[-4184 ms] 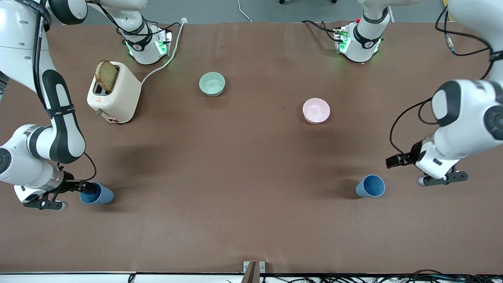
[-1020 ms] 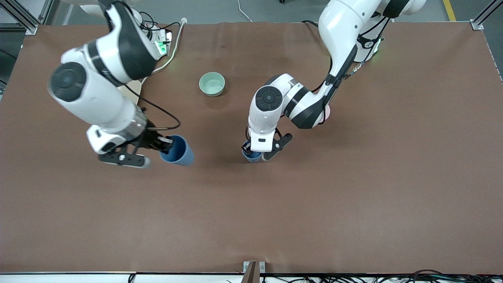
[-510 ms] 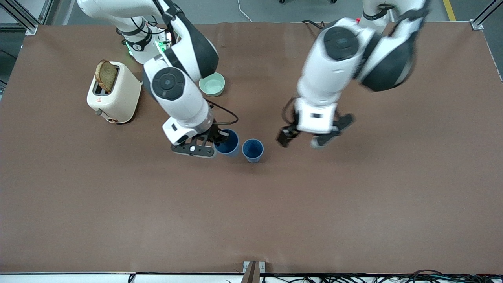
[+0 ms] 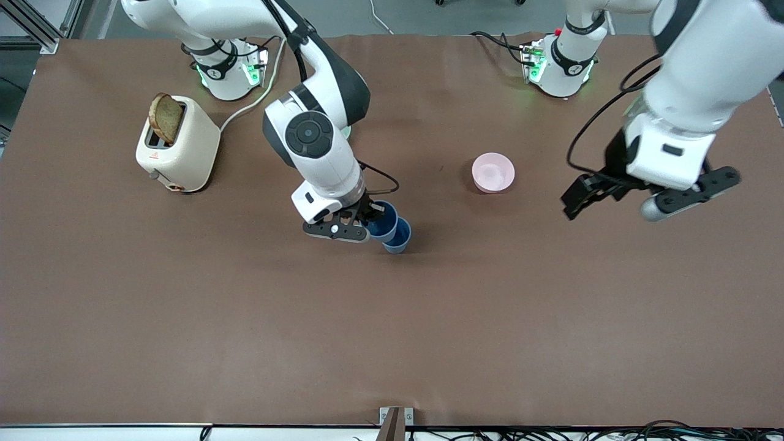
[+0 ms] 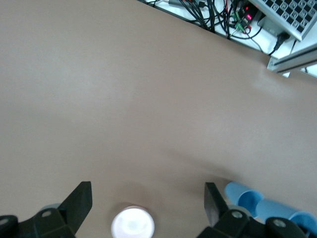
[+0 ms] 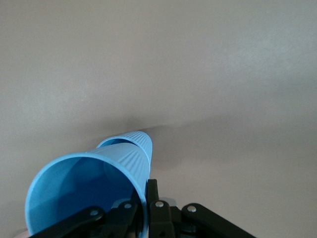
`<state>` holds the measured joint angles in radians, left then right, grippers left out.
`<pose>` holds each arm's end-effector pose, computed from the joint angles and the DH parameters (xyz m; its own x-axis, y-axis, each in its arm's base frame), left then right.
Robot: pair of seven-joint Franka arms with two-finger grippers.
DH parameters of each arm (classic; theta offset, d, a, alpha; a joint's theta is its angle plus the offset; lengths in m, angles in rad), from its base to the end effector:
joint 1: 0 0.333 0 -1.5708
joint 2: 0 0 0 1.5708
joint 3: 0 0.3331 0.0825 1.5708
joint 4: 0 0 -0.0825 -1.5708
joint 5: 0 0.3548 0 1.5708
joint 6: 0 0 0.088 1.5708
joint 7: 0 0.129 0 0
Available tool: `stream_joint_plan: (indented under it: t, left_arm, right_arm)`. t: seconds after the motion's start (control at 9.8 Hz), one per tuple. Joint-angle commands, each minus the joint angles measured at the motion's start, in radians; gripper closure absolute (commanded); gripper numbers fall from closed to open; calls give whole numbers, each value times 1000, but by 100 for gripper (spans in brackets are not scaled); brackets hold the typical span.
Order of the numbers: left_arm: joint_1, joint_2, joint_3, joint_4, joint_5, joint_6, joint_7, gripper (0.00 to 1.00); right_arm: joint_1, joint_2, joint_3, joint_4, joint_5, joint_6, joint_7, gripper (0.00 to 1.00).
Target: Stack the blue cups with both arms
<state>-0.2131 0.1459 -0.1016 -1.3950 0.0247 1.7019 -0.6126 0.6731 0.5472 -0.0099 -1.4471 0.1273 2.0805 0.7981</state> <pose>0.5630 -0.1750 0.6308 0.9448 0.2973 0.1375 0.2878 -0.9539 0.0845 0.5455 0.4390 0.3835 0.9819 -0.1880 -0.0214 -0.1891 -0.9724 -0.1365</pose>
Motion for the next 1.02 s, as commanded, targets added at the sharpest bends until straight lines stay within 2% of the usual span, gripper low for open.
stream_joint_plan:
  t: [0.0, 0.2, 0.41, 0.61, 0.92]
  left_arm:
    - [76, -54, -10, -53, 3, -30, 158, 0]
    - [147, -100, -12, -67, -6, -105, 319, 0]
    - [168, -166, -7, -125, -9, -132, 448, 0]
    - [205, -193, -9, -163, -11, -194, 485, 0]
    - [205, -201, -10, -225, -51, -194, 545, 0]
  right_arm:
    - [19, 11, -5, 8, 67, 26, 6, 99]
    - [26, 16, -5, 7, 71, 26, 3, 99]
    - [28, 19, -5, -1, 68, 20, -2, 98]
    - [28, 29, -7, -1, 68, 16, -25, 98]
    - [39, 56, -7, 1, 63, 24, -22, 97]
